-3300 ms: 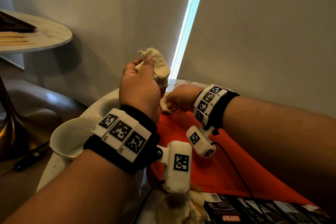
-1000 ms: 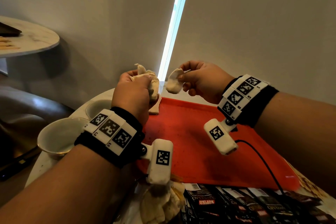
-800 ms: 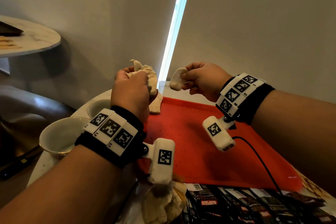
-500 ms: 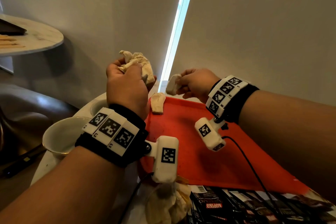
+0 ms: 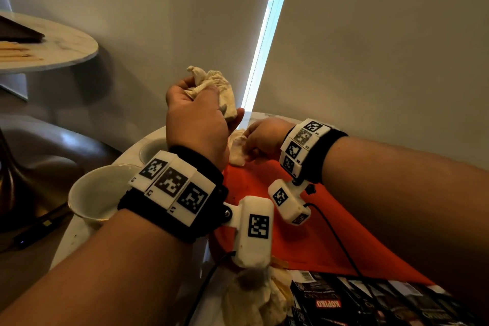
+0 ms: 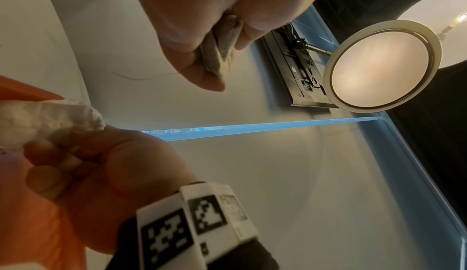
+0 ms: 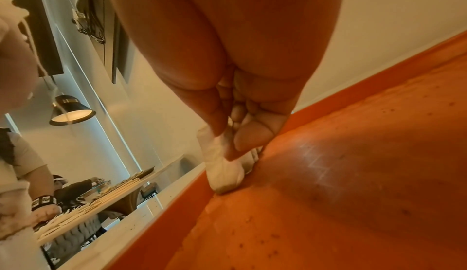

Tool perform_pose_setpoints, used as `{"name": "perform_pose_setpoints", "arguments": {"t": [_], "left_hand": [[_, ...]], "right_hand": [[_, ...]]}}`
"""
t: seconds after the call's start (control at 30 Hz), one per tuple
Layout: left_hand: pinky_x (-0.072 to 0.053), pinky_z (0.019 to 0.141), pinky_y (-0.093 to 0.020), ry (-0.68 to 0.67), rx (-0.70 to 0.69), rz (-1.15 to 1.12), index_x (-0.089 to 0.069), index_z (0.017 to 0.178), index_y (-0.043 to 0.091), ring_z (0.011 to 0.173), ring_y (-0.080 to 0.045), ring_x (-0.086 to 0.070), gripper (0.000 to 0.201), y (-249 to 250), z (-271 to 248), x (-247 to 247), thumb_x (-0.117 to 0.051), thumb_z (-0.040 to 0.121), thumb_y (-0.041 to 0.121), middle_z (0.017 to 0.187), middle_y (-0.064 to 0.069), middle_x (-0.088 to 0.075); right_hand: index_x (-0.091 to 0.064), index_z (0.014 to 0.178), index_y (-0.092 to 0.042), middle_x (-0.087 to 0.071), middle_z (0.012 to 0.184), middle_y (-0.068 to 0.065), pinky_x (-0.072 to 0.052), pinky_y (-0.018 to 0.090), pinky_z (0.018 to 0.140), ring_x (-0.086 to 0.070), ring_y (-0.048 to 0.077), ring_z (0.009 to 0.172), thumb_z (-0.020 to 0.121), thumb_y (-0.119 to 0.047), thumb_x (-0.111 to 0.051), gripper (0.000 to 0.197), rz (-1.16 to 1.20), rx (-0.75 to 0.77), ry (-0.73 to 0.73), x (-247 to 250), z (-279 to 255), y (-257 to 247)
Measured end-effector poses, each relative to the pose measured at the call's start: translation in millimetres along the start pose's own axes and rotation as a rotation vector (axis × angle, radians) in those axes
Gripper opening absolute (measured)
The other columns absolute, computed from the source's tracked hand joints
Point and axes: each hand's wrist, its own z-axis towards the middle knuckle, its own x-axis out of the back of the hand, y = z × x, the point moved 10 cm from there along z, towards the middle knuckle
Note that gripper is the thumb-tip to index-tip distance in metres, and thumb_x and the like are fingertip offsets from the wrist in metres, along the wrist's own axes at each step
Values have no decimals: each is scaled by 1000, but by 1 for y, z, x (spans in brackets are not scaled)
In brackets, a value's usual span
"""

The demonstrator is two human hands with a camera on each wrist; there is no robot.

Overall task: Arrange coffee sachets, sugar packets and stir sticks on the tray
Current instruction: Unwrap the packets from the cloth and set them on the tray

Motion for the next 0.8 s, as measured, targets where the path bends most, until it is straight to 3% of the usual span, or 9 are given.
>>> {"name": "perform_pose_setpoints", "arguments": {"t": [0.17, 0.27, 0.33, 0.37, 0.47, 0.53, 0.63, 0.73, 0.8], "left_hand": [[-61, 72, -40, -1, 8, -9, -54, 112, 34, 100, -27, -66, 24, -3, 1, -1, -57, 99, 14, 117, -2, -59], [-61, 72, -40, 2, 6, -6, -54, 109, 35, 99, -27, -67, 24, -3, 0, -1, -57, 99, 14, 114, -2, -60], [-62, 74, -41, 4, 9, 0, -54, 108, 36, 98, -25, -66, 24, -3, 1, 0, -57, 99, 14, 111, 0, -59], [-62, 75, -42, 5, 9, 2, -53, 106, 37, 98, -25, -66, 24, -2, 0, 0, -57, 99, 14, 110, 0, -59], [-62, 77, -44, 11, 3, 17, -53, 103, 39, 98, -25, -66, 25, -2, 0, 0, -57, 99, 14, 109, 1, -59], [-63, 76, -43, 10, 0, 23, -53, 102, 39, 98, -24, -66, 26, -2, -1, 0, -57, 99, 14, 108, 2, -59], [-63, 76, -42, 2, 8, 18, -53, 104, 39, 98, -24, -66, 25, -3, -1, 0, -57, 100, 15, 109, 2, -59], [-62, 77, -42, 2, 5, 31, -54, 101, 41, 100, -26, -66, 25, -3, 0, 1, -58, 99, 16, 109, 2, -59], [-62, 78, -43, 5, 9, 39, -54, 99, 41, 101, -26, -66, 25, -4, 0, 1, -58, 99, 16, 109, 2, -60]], "right_hand": [[-63, 122, -1, -68, 91, 9, -60, 27, 64, -70, 19, 74, 86, 3, -69, 36, 23, 14, 6, 4, 3, -2], [-65, 126, -4, -71, 106, 12, -61, 29, 75, -71, 22, 86, 89, -2, -69, 37, -55, 30, 30, 7, 2, -3], [-65, 127, -3, -70, 112, 15, -60, 24, 69, -69, 20, 81, 91, -2, -66, 35, -27, 47, 42, 8, 3, -4], [-64, 126, -2, -70, 108, 14, -60, 25, 67, -69, 20, 79, 92, -3, -65, 33, 11, 49, 51, 10, 4, -3], [-66, 113, -2, -74, 99, 12, -61, 42, 86, -75, 25, 88, 93, -10, -68, 22, 7, 33, 135, 21, 1, -3], [-64, 114, -3, -73, 101, 13, -62, 41, 82, -74, 24, 87, 93, -14, -68, 24, -4, 51, 162, 25, 0, -4], [-61, 118, -3, -69, 90, 11, -56, 35, 63, -71, 26, 83, 95, -14, -63, 26, 159, 32, 26, 9, -4, 0], [-59, 104, -3, -63, 85, 13, -53, 38, 76, -65, 30, 85, 100, -9, -55, 9, 247, -20, -207, -22, -10, 0], [-54, 85, -9, -54, 77, 10, -47, 32, 74, -52, 22, 71, 102, -8, -46, 19, 237, -59, -302, -37, -14, 2]]}}
